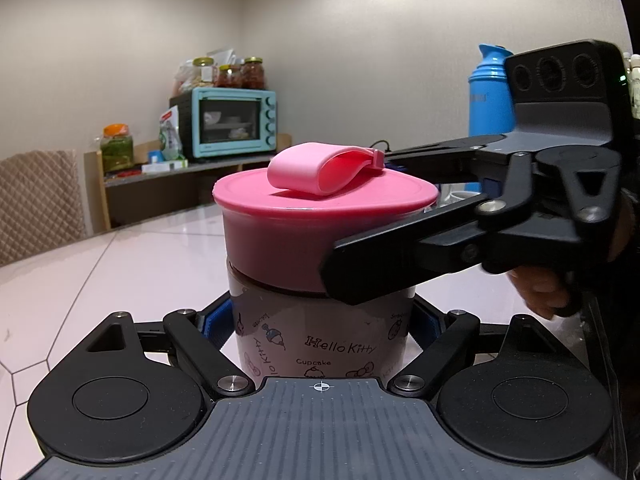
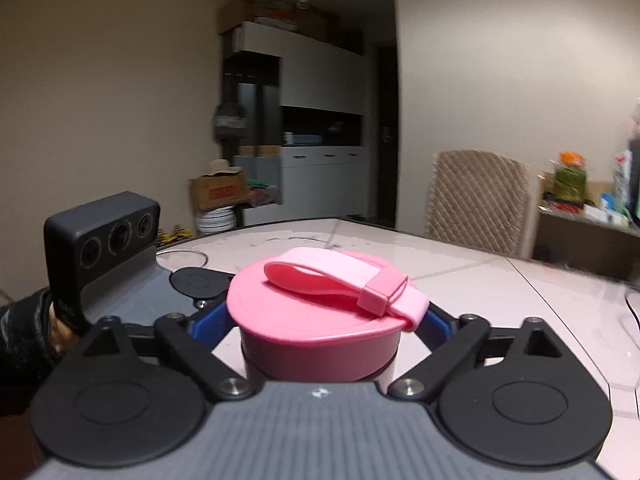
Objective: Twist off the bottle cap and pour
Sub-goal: 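Rotate the right tool back and twist the lid again, then twist the pink lid further with the right tool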
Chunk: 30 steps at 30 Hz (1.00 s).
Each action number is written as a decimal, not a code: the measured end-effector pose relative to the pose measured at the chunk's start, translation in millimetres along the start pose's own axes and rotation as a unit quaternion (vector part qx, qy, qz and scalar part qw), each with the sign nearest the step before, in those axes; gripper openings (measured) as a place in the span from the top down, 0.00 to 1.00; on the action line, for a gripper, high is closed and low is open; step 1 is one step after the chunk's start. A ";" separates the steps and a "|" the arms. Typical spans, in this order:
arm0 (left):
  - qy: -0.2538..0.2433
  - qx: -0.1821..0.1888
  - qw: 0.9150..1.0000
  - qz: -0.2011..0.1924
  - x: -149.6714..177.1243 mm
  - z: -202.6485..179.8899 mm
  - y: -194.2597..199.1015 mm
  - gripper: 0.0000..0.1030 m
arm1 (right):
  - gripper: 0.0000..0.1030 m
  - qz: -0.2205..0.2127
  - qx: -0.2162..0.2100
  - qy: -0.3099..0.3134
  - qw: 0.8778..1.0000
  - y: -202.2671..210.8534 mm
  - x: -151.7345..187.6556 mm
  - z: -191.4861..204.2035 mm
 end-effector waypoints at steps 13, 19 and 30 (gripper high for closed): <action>0.000 0.000 1.000 -0.001 0.3 2.2 -2.1 0.13 | 0.06 -0.026 0.126 -0.052 0.990 -1.1 12.0 16.4; 0.000 0.001 1.000 -0.001 1.1 2.6 -1.0 0.13 | 0.07 -0.033 0.149 -0.058 0.987 -10.2 16.3 15.6; 0.000 0.001 1.000 -0.001 0.9 2.4 -1.2 0.13 | 0.12 -0.035 0.166 -0.061 0.984 -16.5 15.7 14.3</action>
Point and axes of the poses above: each gripper's, at about its wrist camera, not at the fingertips, and y roughly against the way its jaws point, z to its left, x to its underside, the point moved 6 cm from there along -y, roughly the way its jaws point, and after that the axes turned 12 degrees about -x, right-handed, at the moved point
